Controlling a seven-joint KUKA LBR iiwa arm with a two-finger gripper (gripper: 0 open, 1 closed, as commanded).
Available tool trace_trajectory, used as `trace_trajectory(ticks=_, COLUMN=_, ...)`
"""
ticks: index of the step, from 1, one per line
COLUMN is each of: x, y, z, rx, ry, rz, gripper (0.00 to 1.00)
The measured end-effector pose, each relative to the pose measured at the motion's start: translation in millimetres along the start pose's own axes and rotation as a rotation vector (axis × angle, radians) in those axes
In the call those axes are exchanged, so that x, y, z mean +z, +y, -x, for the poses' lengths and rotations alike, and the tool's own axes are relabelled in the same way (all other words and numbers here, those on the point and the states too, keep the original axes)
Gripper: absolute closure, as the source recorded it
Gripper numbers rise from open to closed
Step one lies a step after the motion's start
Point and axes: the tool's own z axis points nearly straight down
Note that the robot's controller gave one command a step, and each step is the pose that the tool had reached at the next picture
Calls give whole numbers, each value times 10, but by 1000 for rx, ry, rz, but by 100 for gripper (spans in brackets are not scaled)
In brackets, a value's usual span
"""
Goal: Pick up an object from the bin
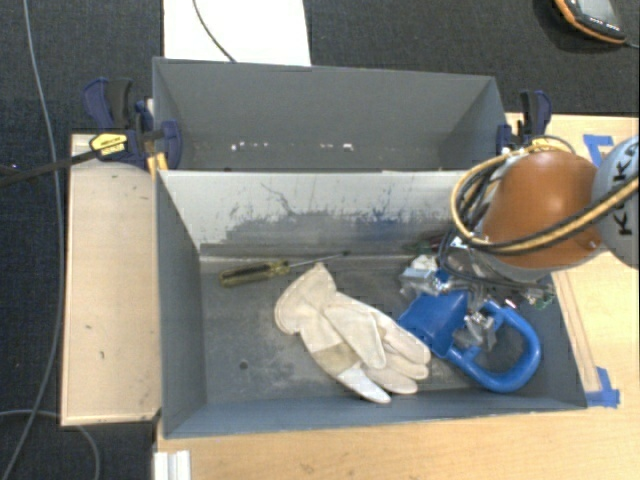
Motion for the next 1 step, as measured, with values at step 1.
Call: trace_trajectory(ticks=1, x=216, y=-356, z=200, rx=155, ry=54, rz=44, gripper=0)
